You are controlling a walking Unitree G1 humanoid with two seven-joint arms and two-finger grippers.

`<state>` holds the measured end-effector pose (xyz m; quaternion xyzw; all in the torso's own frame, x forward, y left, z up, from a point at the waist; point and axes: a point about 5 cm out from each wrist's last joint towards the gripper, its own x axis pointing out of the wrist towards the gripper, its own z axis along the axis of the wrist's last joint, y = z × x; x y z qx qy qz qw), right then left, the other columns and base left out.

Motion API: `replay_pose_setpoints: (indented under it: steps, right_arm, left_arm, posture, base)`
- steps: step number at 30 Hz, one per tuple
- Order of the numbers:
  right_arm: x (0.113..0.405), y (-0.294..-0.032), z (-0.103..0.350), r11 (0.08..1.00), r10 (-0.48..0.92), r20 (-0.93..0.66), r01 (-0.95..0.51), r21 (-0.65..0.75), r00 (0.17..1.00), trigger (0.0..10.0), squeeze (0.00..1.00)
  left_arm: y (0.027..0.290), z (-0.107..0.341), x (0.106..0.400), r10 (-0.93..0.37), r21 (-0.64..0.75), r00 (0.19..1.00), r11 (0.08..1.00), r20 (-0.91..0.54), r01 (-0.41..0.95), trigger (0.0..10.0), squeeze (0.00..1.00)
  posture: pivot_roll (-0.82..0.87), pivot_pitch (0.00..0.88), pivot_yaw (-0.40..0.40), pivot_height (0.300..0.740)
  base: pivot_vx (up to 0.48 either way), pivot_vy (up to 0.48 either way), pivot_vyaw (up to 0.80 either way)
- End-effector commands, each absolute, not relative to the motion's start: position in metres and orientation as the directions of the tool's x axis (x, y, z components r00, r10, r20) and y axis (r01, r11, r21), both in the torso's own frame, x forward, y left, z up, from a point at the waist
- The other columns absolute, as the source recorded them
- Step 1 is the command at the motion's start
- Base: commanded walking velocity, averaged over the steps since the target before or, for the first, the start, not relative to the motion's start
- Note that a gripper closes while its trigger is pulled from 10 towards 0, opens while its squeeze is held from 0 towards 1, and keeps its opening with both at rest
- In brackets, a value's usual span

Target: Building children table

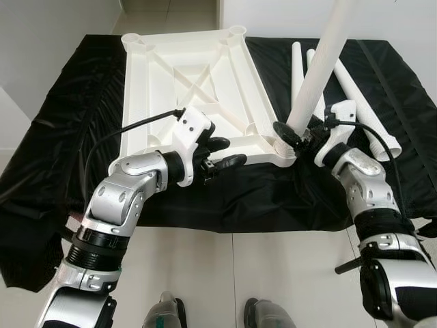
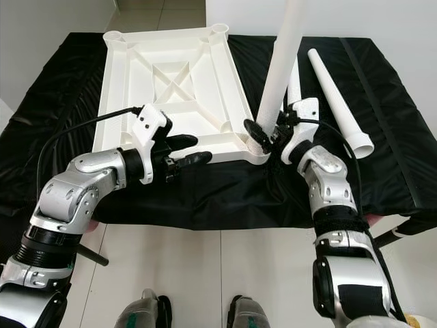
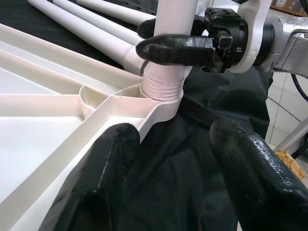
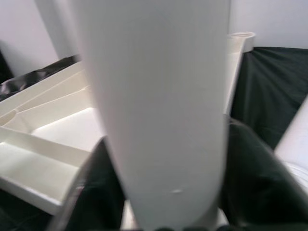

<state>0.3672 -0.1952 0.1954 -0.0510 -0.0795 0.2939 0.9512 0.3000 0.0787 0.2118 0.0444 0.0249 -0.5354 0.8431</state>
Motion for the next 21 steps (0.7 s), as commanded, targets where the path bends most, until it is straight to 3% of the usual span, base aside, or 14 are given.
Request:
replay_pose_setpoints:
  steps: [1, 7, 8, 21]
  right_arm:
    - [0.3684, -0.1933, 0.1953, 0.807, 0.589, 0.119, -0.572, -0.146, 0.800, 0.0, 0.00]
    - [0.3700, -0.1921, 0.1942, 0.806, 0.589, 0.111, -0.574, -0.146, 0.800, 0.0, 0.00]
    - [0.3712, -0.1918, 0.1922, 0.819, 0.571, 0.100, -0.558, -0.133, 0.815, 10.0, 0.00]
    - [0.3735, -0.1890, 0.1936, 0.922, 0.382, 0.141, -0.387, 0.005, 0.913, 10.0, 0.00]
  left_arm:
    - [0.0801, 0.2128, 0.3022, -0.882, 0.058, 0.463, 0.459, -0.086, 0.886, 10.0, 0.00]
    - [0.0801, 0.2126, 0.3017, -0.881, 0.056, 0.465, 0.461, -0.085, 0.885, 10.0, 0.00]
    - [0.0803, 0.2126, 0.3017, -0.880, 0.054, 0.467, 0.464, -0.085, 0.884, 10.0, 0.00]
    - [0.0808, 0.2146, 0.3036, -0.877, 0.056, 0.475, 0.471, -0.079, 0.880, 10.0, 0.00]
  posture:
    - [-0.03, 0.077, 0.039, 0.740]
    - [-0.02, 0.091, 0.032, 0.740]
    - [-0.02, 0.099, 0.029, 0.740]
    - [-0.03, 0.106, 0.025, 0.740]
  base:
    - [0.000, 0.000, 0.00]
    - [0.000, 0.000, 0.00]
    - [0.000, 0.000, 0.00]
    - [0.000, 0.000, 0.00]
